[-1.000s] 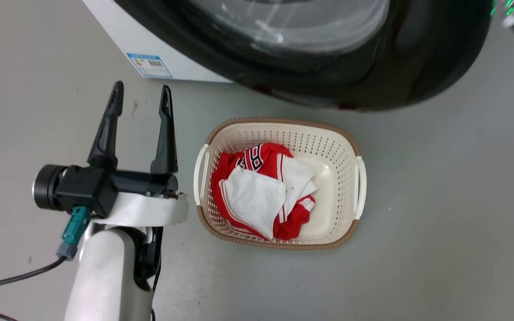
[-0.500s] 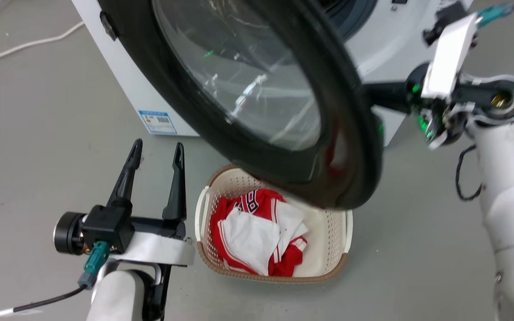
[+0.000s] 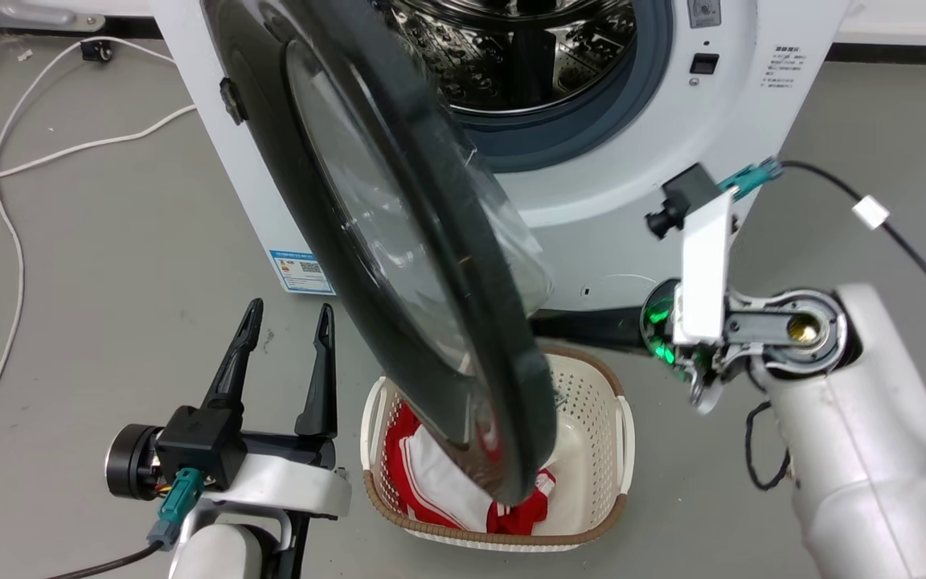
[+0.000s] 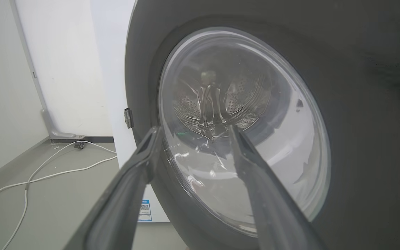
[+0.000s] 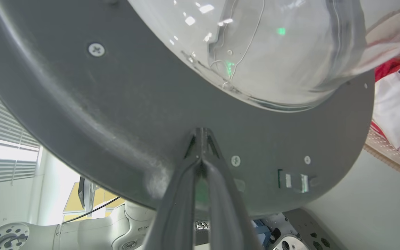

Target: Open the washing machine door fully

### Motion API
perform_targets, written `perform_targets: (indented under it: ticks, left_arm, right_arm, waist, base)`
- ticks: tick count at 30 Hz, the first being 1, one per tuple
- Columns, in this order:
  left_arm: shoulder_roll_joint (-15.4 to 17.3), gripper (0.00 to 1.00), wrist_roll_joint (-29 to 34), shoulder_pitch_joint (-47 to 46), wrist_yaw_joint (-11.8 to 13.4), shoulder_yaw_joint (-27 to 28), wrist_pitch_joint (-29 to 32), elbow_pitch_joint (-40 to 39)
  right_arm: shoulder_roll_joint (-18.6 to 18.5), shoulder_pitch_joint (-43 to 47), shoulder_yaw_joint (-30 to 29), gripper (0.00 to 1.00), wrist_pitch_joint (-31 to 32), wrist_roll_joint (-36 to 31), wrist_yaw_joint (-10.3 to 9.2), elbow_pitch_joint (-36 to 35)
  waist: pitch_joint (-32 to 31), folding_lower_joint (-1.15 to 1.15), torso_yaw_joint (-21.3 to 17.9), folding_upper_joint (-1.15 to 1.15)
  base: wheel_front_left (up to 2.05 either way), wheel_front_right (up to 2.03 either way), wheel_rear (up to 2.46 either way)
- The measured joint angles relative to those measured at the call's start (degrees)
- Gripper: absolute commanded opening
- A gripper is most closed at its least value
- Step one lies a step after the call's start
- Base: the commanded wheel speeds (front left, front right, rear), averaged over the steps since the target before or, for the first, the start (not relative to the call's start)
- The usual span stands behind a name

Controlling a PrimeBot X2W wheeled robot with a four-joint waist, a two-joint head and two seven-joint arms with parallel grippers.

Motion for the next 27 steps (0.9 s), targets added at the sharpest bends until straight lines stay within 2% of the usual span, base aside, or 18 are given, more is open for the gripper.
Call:
perform_targets:
  ticks: [9,15,18,21,23,24,27]
  left_arm:
    - [0.01,1.0,-0.08,0.14,0.02,-0.03,0.0,0.03]
    - [0.0,1.0,-0.14,0.16,0.15,-0.19,0.0,0.0]
    - [0.0,1.0,-0.2,0.38,0.21,-0.26,0.0,0.0]
    - [0.0,1.0,-0.49,0.8,0.42,-0.19,0.0,0.0]
    - [0.01,1.0,-0.51,0.84,0.46,-0.08,0.0,-0.09]
    - [0.01,1.0,-0.49,0.99,0.47,0.19,0.0,-0.1]
    - [0.01,1.0,-0.47,1.2,0.48,0.45,0.0,0.01]
  right_arm:
    - [0.14,4.33,10.53,0.0,-6.31,7.8,0.0,-5.04]
    - [0.19,4.65,13.9,0.0,-11.84,9.7,0.0,-5.32]
    - [0.3,4.97,13.29,0.0,-17.2,10.07,0.0,-5.58]
    - [0.34,6.35,10.6,0.0,-25.2,10.23,0.0,-5.35]
    - [0.34,6.91,8.25,0.0,-31.11,9.89,0.0,-5.11]
    - [0.34,8.31,4.66,0.0,-39.12,9.68,0.0,-5.13]
    - [0.21,10.75,1.78,0.0,-45.95,7.67,0.0,-5.52]
  waist:
    - [-0.43,0.0,0.66,0.0]
    - [-0.51,0.0,0.73,0.0]
    - [-0.67,0.0,0.56,0.0]
    - [-0.79,0.0,0.37,0.0]
    - [-0.84,0.0,0.11,0.0]
    - [-0.97,0.01,-0.33,0.0]
    - [-1.28,0.01,-0.75,0.0]
  base:
    - [0.0,0.0,0.0]
    - [0.0,0.0,0.0]
    - [0.0,0.0,0.0]
    - [0.0,0.0,0.0]
    - [0.0,0.0,0.0]
    - [0.0,0.0,0.0]
    - [0.0,0.0,0.0]
